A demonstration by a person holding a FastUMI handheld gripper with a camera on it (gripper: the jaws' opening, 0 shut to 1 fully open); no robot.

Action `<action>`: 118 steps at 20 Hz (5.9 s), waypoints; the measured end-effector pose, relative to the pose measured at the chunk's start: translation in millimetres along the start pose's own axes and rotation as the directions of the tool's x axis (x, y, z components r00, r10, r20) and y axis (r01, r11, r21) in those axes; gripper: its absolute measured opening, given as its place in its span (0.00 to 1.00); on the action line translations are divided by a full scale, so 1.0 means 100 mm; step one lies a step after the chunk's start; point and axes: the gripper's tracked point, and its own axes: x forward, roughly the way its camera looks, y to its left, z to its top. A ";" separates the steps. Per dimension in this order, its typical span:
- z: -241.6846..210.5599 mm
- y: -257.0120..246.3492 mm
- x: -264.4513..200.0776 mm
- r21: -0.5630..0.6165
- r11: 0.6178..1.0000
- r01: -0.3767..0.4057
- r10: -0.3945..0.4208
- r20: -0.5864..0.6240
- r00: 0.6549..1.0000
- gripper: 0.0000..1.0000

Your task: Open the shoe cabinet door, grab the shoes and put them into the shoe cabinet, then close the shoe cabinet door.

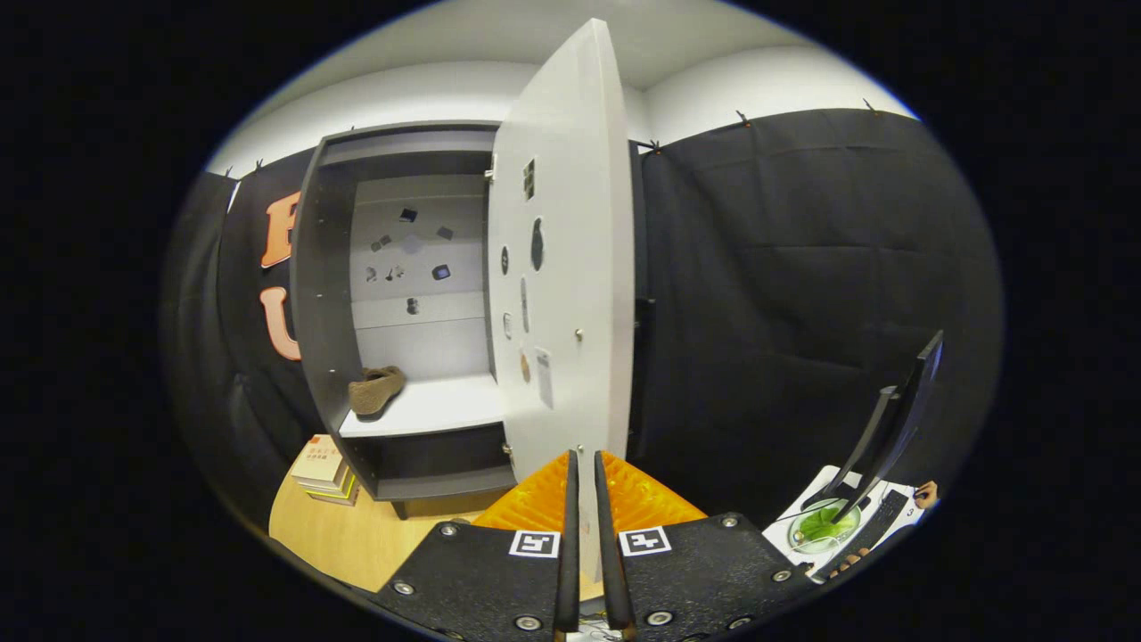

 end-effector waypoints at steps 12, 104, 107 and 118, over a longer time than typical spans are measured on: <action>-1.13 1.15 0.24 -0.043 0.967 -0.249 0.233 -0.229 0.945 0.13; 0.10 3.18 3.45 -0.115 0.888 -0.446 0.406 -0.263 0.875 0.05; 0.04 3.27 3.74 -0.110 0.889 -0.445 0.399 -0.294 0.869 0.05; -0.27 3.39 4.22 -0.081 0.905 -0.417 0.356 -0.391 0.849 0.07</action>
